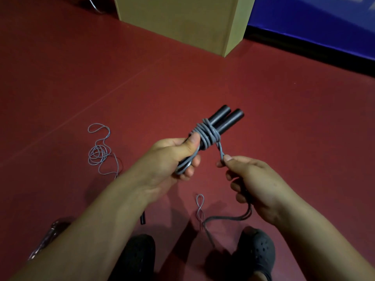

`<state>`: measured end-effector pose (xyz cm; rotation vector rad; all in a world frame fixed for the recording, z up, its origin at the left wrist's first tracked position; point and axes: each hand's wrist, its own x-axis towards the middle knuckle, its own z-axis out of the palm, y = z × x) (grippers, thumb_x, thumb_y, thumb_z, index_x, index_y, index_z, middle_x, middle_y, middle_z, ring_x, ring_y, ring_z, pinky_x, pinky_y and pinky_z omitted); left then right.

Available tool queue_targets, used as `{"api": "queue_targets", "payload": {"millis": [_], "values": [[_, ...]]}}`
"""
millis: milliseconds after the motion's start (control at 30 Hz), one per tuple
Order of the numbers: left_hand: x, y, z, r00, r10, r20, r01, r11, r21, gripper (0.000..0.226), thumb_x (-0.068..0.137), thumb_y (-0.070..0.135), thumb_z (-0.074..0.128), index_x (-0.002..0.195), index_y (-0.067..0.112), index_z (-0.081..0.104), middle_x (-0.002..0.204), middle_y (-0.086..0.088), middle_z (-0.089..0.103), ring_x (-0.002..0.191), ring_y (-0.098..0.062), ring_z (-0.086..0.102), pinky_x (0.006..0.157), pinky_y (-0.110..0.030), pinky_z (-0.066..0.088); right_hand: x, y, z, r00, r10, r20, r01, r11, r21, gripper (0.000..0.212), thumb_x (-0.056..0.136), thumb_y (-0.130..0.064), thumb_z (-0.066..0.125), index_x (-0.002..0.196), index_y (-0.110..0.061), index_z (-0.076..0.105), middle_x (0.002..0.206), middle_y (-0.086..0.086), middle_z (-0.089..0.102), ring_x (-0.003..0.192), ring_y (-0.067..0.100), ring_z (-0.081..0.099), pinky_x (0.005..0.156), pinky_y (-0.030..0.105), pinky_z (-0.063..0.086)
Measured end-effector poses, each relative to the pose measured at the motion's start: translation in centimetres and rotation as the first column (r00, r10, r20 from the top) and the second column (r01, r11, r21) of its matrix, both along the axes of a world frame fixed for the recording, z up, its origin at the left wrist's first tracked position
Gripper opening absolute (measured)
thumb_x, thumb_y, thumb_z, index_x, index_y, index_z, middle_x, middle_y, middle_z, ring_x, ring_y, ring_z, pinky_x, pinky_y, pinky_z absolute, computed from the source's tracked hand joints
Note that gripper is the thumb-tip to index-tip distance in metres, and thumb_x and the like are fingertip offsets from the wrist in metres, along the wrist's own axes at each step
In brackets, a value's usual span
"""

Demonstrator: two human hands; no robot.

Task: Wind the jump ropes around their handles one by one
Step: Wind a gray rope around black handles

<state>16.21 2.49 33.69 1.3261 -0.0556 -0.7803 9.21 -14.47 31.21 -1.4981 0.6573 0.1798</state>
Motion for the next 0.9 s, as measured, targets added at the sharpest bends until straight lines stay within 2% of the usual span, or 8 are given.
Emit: {"api": "queue_targets", "payload": {"millis": [100,167,267,333,467,567,733,900], "values": [[0.2,0.3,-0.2,0.999,0.01,-0.044,-0.013,0.999,-0.049,0.076,0.073,0.044,0.059,0.127,-0.008,0.053,0.056,0.004,0.051,0.04,-0.005,0.04,0.039,-0.014,0.03,0.5,-0.5,-0.2,0.999,-0.038,0.021,0.037,0.998,0.046,0.015,0.094,-0.019,0.06,0.095,-0.012,0.073,0.06,-0.002,0.041,0.047,0.01,0.029,0.045,0.022,0.019],[0.4,0.4,-0.4,0.996,0.051,-0.072,-0.055,0.997,-0.048,0.079,0.072,0.045,0.061,0.129,-0.009,0.051,0.056,0.005,0.051,0.041,-0.005,0.04,0.039,-0.014,0.031,0.7,-0.7,-0.3,0.999,-0.036,0.037,0.034,0.998,0.046,0.014,0.093,-0.017,0.061,0.096,-0.011,0.074,0.057,-0.003,0.042,0.047,0.01,0.03,0.046,0.023,0.02],[0.5,0.2,-0.7,0.983,0.152,-0.101,-0.154,0.988,-0.017,0.039,0.079,0.043,0.061,0.095,0.008,0.06,0.056,0.005,0.052,0.041,-0.005,0.041,0.04,-0.013,0.032,0.7,-0.5,-0.4,0.997,0.058,0.05,-0.056,0.997,-0.053,0.017,0.093,-0.019,0.061,0.092,-0.015,0.078,0.056,-0.005,0.047,0.048,0.011,0.033,0.045,0.023,0.025],[0.7,0.0,-1.0,0.97,0.226,-0.091,-0.224,0.974,0.033,0.026,0.09,0.038,0.06,0.08,0.014,0.058,0.055,0.004,0.053,0.042,-0.006,0.042,0.042,-0.015,0.033,0.8,-0.2,-0.4,0.987,0.147,0.06,-0.14,0.983,-0.116,0.019,0.094,-0.023,0.06,0.09,-0.021,0.079,0.054,-0.008,0.048,0.05,0.013,0.033,0.047,0.025,0.026],[1.1,-0.4,-1.5,0.953,0.303,0.022,-0.302,0.937,0.175,0.027,0.097,0.032,0.059,0.08,0.012,0.064,0.053,0.003,0.057,0.041,-0.008,0.046,0.042,-0.018,0.035,1.0,0.0,-0.4,0.976,0.198,0.09,-0.174,0.959,-0.224,0.021,0.096,-0.029,0.058,0.089,-0.023,0.078,0.047,-0.015,0.04,0.046,0.007,0.032,0.052,0.026,0.026],[1.2,-0.3,-2.0,0.94,0.279,0.199,-0.329,0.897,0.295,0.028,0.097,0.03,0.058,0.079,0.012,0.066,0.055,0.002,0.059,0.037,-0.006,0.047,0.038,-0.015,0.035,1.2,0.1,-0.1,0.974,0.17,0.148,-0.109,0.93,-0.351,0.023,0.094,-0.034,0.06,0.088,-0.018,0.076,0.049,-0.013,0.035,0.046,0.005,0.029,0.052,0.024,0.026],[1.5,0.6,-2.6,0.887,0.275,0.371,-0.414,0.83,0.373,0.031,0.097,0.03,0.059,0.072,0.013,0.066,0.055,0.0,0.059,0.038,-0.007,0.044,0.04,-0.017,0.036,1.3,0.7,0.6,0.96,0.155,0.234,0.008,0.818,-0.576,0.023,0.085,-0.042,0.071,0.078,-0.02,0.075,0.056,0.011,0.054,0.057,0.005,0.039,0.054,0.033,0.044],[2.4,1.8,-3.3,0.882,0.313,0.353,-0.452,0.775,0.442,0.036,0.097,0.032,0.06,0.068,0.012,0.067,0.056,-0.003,0.059,0.038,-0.008,0.044,0.045,-0.023,0.035,1.3,1.0,1.2,0.963,0.214,0.165,-0.056,0.755,-0.653,0.042,0.087,-0.043,0.067,0.065,-0.007,0.067,0.043,-0.006,0.03,0.044,0.008,0.027,0.041,0.02,0.025]]}}
